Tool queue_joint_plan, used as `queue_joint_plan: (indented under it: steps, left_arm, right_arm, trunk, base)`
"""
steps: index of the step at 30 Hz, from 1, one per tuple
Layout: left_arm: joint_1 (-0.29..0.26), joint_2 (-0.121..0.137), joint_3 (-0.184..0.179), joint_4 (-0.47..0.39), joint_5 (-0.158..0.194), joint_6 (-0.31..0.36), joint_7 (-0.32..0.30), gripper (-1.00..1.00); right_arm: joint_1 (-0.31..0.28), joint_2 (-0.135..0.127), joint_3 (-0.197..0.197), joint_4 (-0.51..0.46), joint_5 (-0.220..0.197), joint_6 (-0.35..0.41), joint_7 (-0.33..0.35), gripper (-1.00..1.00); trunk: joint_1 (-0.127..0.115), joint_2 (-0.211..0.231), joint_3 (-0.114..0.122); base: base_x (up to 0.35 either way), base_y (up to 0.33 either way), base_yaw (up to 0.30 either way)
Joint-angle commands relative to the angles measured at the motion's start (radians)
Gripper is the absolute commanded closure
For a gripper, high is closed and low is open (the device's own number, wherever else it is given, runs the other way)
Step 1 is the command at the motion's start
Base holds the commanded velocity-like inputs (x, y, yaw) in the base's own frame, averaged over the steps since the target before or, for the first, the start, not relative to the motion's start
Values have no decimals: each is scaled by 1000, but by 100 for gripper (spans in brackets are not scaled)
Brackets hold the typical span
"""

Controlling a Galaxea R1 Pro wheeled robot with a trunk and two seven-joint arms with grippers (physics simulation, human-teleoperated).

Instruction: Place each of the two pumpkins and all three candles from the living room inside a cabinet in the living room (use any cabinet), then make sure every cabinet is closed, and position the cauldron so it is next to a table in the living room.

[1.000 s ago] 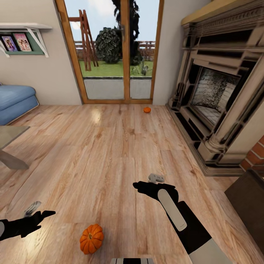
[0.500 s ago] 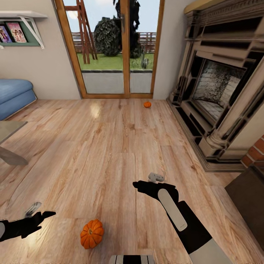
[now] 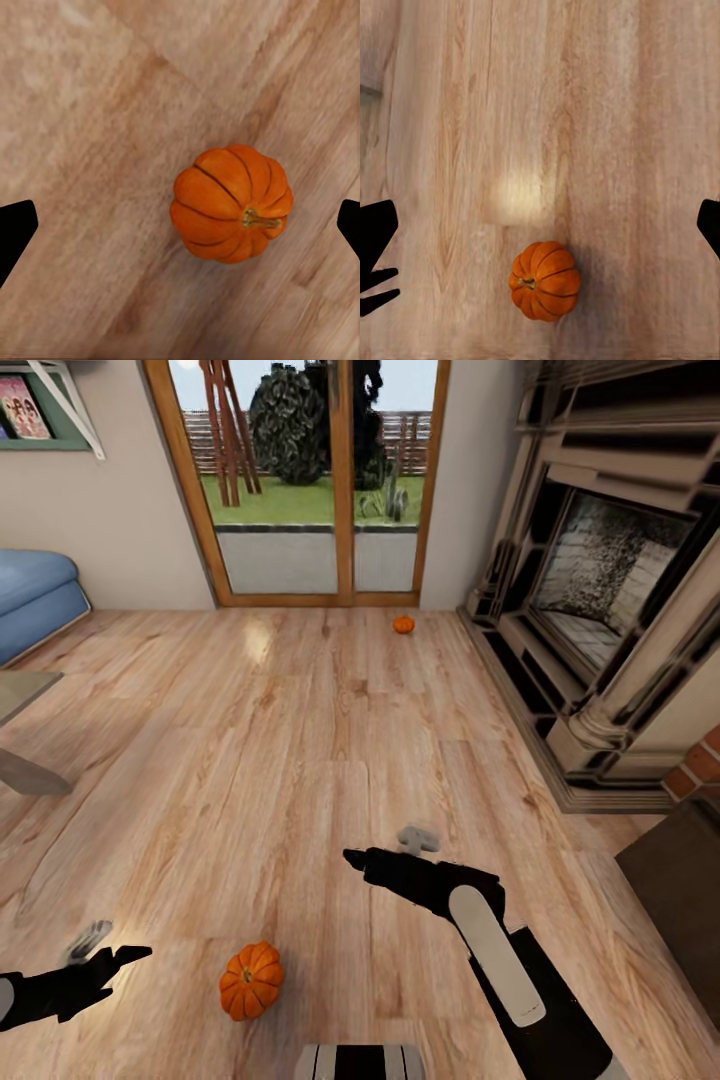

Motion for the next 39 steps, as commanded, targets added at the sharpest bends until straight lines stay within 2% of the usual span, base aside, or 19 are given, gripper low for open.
queue_joint_plan:
  steps: [1, 2, 3, 4, 5, 7, 9, 11, 12, 13, 14, 17, 19, 22, 28, 32, 35, 38, 39]
  left_arm:
    - [0, 0, 0, 0, 0, 0, 0, -100]
    - [0, -1, -1, 0, 0, -1, 0, -100]
    - [0, -1, -1, 0, 0, -3, 0, -100]
    - [0, -1, -1, 0, 0, -10, 0, -100]
    - [0, -1, -1, 0, 1, -21, 0, -100]
    - [0, -1, -1, 0, 1, -29, -3, -100]
    - [0, 0, -1, 0, 2, -31, -12, -100]
    - [0, 0, -2, 1, 0, -33, -39, -100]
    - [0, -1, -2, 1, -1, -35, -50, -100]
    - [0, -1, -2, 1, -2, -35, -52, -100]
    - [0, -1, -3, 1, -2, -36, -55, -100]
    - [0, -6, -4, 1, -3, -37, -61, -100]
    - [0, -20, -5, 1, -4, -37, -63, -100]
    - [0, -30, -6, 1, -4, -36, -71, -100]
    - [0, -39, -6, -9, -5, -34, -168, -100]
    - [0, -57, -7, -14, -7, -49, -183, -100]
    - [0, -70, -8, -15, -7, -78, -188, -100]
    - [-1, -74, -9, -16, -8, -91, -191, -100]
    - [-1, -74, -9, -16, -8, -92, -191, -100]
  right_arm:
    - [4, -3, -2, -6, -29, 3, 6, -100]
    - [7, -6, -6, -11, -73, 9, 16, -100]
    - [8, -7, -9, -12, -89, 11, 20, -100]
    - [9, -8, -19, -14, -127, 15, 31, -100]
    - [10, -9, -38, -15, -180, 20, 54, -100]
    - [11, -10, -52, -16, -227, 29, 114, -100]
    - [11, -10, -55, -16, -238, 39, 162, -100]
    - [11, -14, -70, -17, -245, 61, 245, -100]
    - [11, -32, -86, -17, -248, 75, 296, -100]
    - [11, -42, -94, -17, -248, 80, 315, -100]
    - [11, -66, -111, -17, -250, 87, 357, -100]
    - [14, -151, -173, -16, -250, 95, 560, -100]
    - [34, -200, -218, -15, -248, 92, 697, -100]
    - [64, -231, -268, -14, -244, 89, 821, -100]
    - [81, -234, -300, -12, -239, 85, 879, -100]
    - [83, -228, -296, -12, -239, 83, 884, -100]
    - [83, -206, -293, -12, -236, 80, 885, -100]
    - [83, -160, -281, -12, -205, 74, 885, -100]
    - [83, -154, -279, -12, -197, 73, 885, -100]
  trunk:
    - [0, 0, -4]
    - [1, -1, -8]
    - [1, -1, -12]
    - [2, -1, -16]
    - [2, -1, -19]
    - [3, -2, -27]
    - [4, -2, -35]
    - [5, -3, -43]
    - [5, -3, -47]
    - [6, -3, -50]
    - [6, -3, -54]
    - [8, -4, -66]
    - [9, -4, -74]
    - [10, -5, -85]
    - [13, -7, -108]
    - [14, -8, -124]
    - [16, -8, -135]
    - [17, -9, -147]
    - [18, -9, -151]
  base:
    - [0, 0, 0]
    - [0, 0, 0]
    - [0, 0, 0]
    - [0, 0, 0]
    - [0, 0, 0]
    - [0, 0, 0]
    - [0, 0, 0]
    - [0, 0, 0]
    - [0, 0, 0]
    - [0, 0, 0]
    - [0, 0, 0]
    - [0, 0, 0]
    - [0, 0, 0]
    - [0, 0, 0]
    - [0, 0, 0]
    - [0, 0, 0]
    - [0, 0, 0]
    - [0, 0, 0]
    - [0, 0, 0]
